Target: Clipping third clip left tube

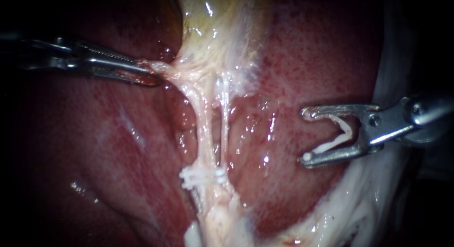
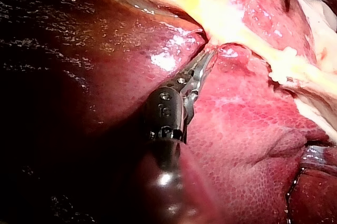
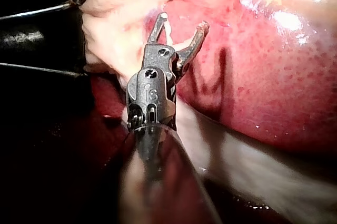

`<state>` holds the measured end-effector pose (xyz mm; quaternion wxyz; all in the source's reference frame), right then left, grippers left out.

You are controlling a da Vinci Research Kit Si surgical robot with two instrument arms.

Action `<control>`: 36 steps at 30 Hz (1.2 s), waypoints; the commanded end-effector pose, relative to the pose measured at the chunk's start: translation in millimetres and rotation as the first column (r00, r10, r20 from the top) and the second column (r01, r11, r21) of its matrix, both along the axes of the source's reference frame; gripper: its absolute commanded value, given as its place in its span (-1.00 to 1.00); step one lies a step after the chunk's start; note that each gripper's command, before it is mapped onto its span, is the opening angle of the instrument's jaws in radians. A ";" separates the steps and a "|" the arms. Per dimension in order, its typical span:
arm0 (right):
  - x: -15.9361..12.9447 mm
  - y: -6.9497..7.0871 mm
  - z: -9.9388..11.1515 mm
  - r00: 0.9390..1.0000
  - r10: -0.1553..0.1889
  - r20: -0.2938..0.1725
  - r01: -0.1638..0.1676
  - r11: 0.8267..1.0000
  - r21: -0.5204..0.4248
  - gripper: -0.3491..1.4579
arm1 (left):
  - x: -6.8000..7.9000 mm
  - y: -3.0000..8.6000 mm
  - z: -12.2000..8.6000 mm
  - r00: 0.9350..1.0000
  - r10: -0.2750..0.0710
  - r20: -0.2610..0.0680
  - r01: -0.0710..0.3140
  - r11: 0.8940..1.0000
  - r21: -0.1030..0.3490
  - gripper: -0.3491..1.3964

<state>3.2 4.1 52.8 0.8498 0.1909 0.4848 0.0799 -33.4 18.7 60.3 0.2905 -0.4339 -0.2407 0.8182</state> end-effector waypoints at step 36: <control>12.5 -1.0 2.5 0.997 0.060 -0.045 -0.049 0.977 0.208 -0.06 | 3.2 2.4 -5.9 0.999 -0.032 0.014 0.032 0.999 -0.022 -1.00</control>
